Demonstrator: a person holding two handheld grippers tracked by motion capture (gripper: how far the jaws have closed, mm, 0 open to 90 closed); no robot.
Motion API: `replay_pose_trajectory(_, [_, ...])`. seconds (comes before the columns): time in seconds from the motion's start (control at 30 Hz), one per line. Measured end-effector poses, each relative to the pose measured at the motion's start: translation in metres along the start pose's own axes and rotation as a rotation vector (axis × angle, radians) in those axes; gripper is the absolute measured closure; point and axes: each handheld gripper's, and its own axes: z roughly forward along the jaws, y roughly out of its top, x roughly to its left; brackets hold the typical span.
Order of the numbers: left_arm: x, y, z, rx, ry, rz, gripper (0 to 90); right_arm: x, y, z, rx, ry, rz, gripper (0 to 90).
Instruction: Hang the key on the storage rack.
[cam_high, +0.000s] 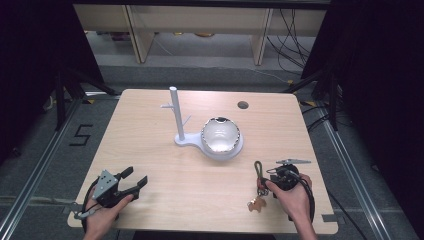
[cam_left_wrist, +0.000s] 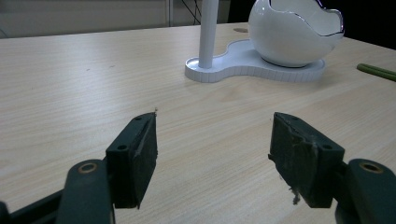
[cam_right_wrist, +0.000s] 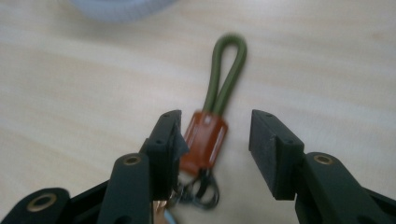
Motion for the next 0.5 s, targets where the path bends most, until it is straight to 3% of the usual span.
replay_pose_trajectory(0.03, [0.000,0.000,0.000,0.000,0.000,0.000,31.9,0.000,0.000,0.000,0.000,0.000,0.000,54.5])
replay_pose_trajectory(0.07, [0.000,0.000,0.000,0.004,0.004,0.002,32.0,0.005,0.000,-0.002,0.052,-0.021,0.030,52.2])
replay_pose_trajectory(0.13, [-0.001,0.000,-0.001,0.015,0.012,0.009,32.2,0.005,0.001,-0.002,0.073,-0.034,0.025,52.2])
replay_pose_trajectory(0.17, [-0.001,0.000,-0.001,0.014,0.012,0.010,32.5,0.006,0.002,-0.003,0.061,0.026,0.031,52.3])
replay_pose_trajectory(0.2, [-0.001,0.000,-0.001,0.013,0.014,0.013,32.8,0.007,0.003,-0.004,0.068,0.014,0.034,52.2])
replay_pose_trajectory(0.23, [-0.001,0.000,0.000,-0.001,0.010,0.008,33.3,0.013,0.004,-0.004,0.090,-0.004,0.078,52.1])
replay_pose_trajectory(0.27, [-0.001,0.000,-0.001,-0.002,0.012,0.008,33.7,0.010,0.005,-0.003,0.099,-0.011,0.028,52.6])
replay_pose_trajectory(0.33, [-0.001,0.000,-0.001,-0.005,0.015,0.006,33.9,0.013,0.007,-0.002,0.109,-0.008,0.051,55.0])
replay_pose_trajectory(0.37, [-0.001,0.000,-0.001,-0.004,0.020,0.000,33.9,0.015,0.008,-0.001,0.125,-0.040,0.053,55.4])
replay_pose_trajectory(0.43, [-0.001,0.000,-0.002,0.001,0.029,-0.001,33.9,0.017,0.010,0.001,0.144,-0.031,0.052,55.8])
replay_pose_trajectory(0.5, [-0.001,0.000,-0.002,0.001,0.032,0.000,34.0,0.015,0.011,0.001,0.146,-0.018,-0.008,56.4])
